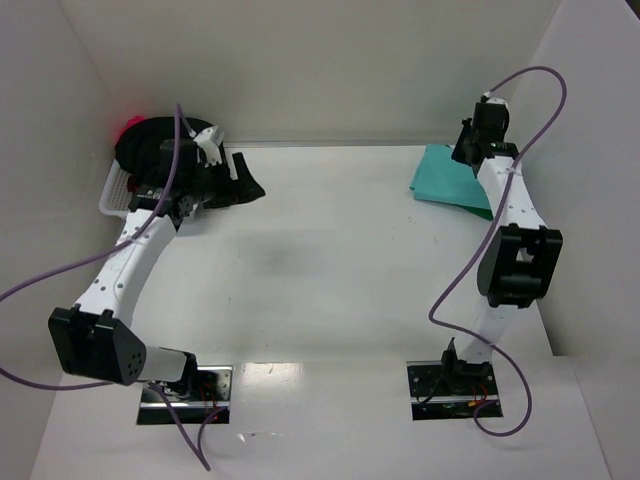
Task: Fold and stack the t-shirts
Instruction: Put the neatly folded tshirt into the corner of the board with the right arm
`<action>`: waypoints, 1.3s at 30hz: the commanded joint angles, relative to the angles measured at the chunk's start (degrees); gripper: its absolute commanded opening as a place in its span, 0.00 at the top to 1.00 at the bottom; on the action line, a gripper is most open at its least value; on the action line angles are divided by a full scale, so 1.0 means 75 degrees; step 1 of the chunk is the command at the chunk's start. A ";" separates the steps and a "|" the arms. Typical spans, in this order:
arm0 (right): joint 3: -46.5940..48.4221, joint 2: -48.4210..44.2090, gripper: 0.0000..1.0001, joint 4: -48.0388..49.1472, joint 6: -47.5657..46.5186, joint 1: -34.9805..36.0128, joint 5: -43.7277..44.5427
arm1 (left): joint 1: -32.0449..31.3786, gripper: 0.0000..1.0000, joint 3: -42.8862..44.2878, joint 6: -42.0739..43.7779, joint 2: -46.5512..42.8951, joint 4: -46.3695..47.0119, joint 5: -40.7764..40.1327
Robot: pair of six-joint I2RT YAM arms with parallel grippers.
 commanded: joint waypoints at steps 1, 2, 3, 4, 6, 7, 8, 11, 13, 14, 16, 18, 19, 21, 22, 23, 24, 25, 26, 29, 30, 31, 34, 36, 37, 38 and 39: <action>-0.0036 0.0747 0.79 0.0384 0.0203 -0.0240 0.0353 | 0.0118 0.01 0.0190 0.0151 -0.0357 -0.0404 -0.0200; 0.0162 0.0898 0.84 0.0378 0.0203 -0.0310 0.0500 | 0.0118 0.01 0.0184 0.0086 -0.0487 -0.0410 -0.0276; 0.0234 0.1201 0.88 0.0313 0.0203 -0.0387 0.0577 | 0.0118 0.01 0.0108 0.0081 -0.0496 -0.0475 -0.0276; 0.0304 0.1343 0.89 0.0313 0.0203 -0.0393 0.0578 | 0.0118 0.01 0.0103 0.0016 -0.0609 -0.0476 -0.0276; 0.0382 0.1619 0.90 0.0317 0.0284 -0.0574 0.0651 | 0.0118 0.01 0.0026 -0.0054 -0.0691 -0.0545 -0.0358; 0.0390 0.1915 0.90 0.0394 0.0285 -0.0575 0.0737 | 0.0118 0.01 0.0026 -0.0059 -0.0757 -0.0550 -0.0362; 0.0548 0.2103 0.90 0.0390 0.0285 -0.0575 0.0899 | 0.0118 0.01 0.0026 -0.0136 -0.0761 -0.0627 -0.0428; 0.0911 0.2864 0.90 -0.0030 0.0285 -0.0577 0.1718 | 0.0118 0.01 0.0026 -0.0137 -0.0924 -0.0722 -0.0629; 0.1096 0.3267 0.90 -0.0284 0.0355 -0.0715 0.2159 | 0.0188 0.01 0.0026 -0.0137 -0.0994 -0.0815 -0.0701; 0.1097 0.3269 0.90 -0.0285 0.0357 -0.0717 0.2229 | 0.0189 0.01 0.0026 -0.0137 -0.1064 -0.0816 -0.0780; 0.1026 0.3266 0.90 -0.0284 0.0427 -0.0786 0.2337 | 0.0258 0.01 -0.0067 -0.0137 -0.1133 -0.0814 -0.0780; 0.0933 0.3035 0.90 -0.0203 0.0496 -0.0786 0.2476 | 0.0340 0.01 -0.0161 -0.0137 -0.1133 -0.0745 -0.0699; 0.0933 0.2919 0.87 -0.0203 0.0496 -0.0786 0.2476 | 0.0341 0.01 -0.0243 -0.0137 -0.1133 -0.0676 -0.0698; 0.0677 0.2417 0.82 -0.0111 0.0496 -0.0786 0.2407 | 0.0421 0.01 -0.0244 -0.0137 -0.1203 -0.0675 -0.0698; 0.0595 0.2220 0.80 -0.0029 0.0496 -0.0786 0.2315 | 0.0423 0.01 -0.0244 -0.0137 -0.1203 -0.0606 -0.0698; 0.0400 0.1987 0.77 -0.0027 0.0496 -0.0786 0.2199 | 0.0423 0.01 -0.0312 -0.0137 -0.1203 -0.0605 -0.0698; 0.0269 0.1492 0.72 0.0109 0.0496 -0.0786 0.1934 | 0.0514 0.01 -0.0314 -0.0137 -0.1203 -0.0605 -0.0789; 0.0163 0.1204 0.69 0.0181 0.0496 -0.0786 0.1744 | 0.0517 0.01 -0.0224 -0.0069 -0.1203 -0.0605 -0.1041; -0.0066 0.0913 0.67 0.0297 0.0496 -0.0718 0.1580 | 0.0596 0.01 -0.0153 -0.0067 -0.1136 -0.0605 -0.1163; -0.0657 -0.0522 0.44 0.0735 0.0496 -0.0633 0.0292 | 0.0681 0.01 0.0058 0.0015 -0.1133 -0.0605 -0.1378; -0.0851 -0.0898 0.38 0.0892 0.0496 -0.0633 -0.0186 | 0.0748 0.01 0.0061 0.0105 -0.1133 -0.0504 -0.1378; -0.1039 -0.1640 0.29 0.1032 0.0697 -0.0566 -0.0833 | 0.0751 0.01 0.0061 0.0109 -0.1133 -0.0298 -0.1121; -0.1718 -0.2840 0.11 0.1304 0.0855 -0.0348 -0.1641 | 0.0751 0.01 -0.0217 0.0304 -0.1315 0.0201 -0.0657; -0.2086 -0.3248 0.00 0.1132 0.0948 -0.0182 -0.1824 | 0.0751 0.01 -0.0379 0.0308 -0.1426 0.0421 -0.0581; -0.2178 -0.3423 0.00 0.1033 0.0953 0.0077 -0.1703 | 0.0751 0.01 -0.0385 0.0308 -0.1426 0.0493 -0.0581; -0.2404 -0.3764 0.00 0.0950 0.0953 0.0236 -0.1542 | 0.0751 0.01 -0.0385 0.0308 -0.1426 0.0497 -0.0581; -0.2528 -0.3938 0.00 0.0781 0.0953 0.0387 -0.1346 | 0.0751 0.01 -0.0297 0.0308 -0.1306 0.0497 -0.0581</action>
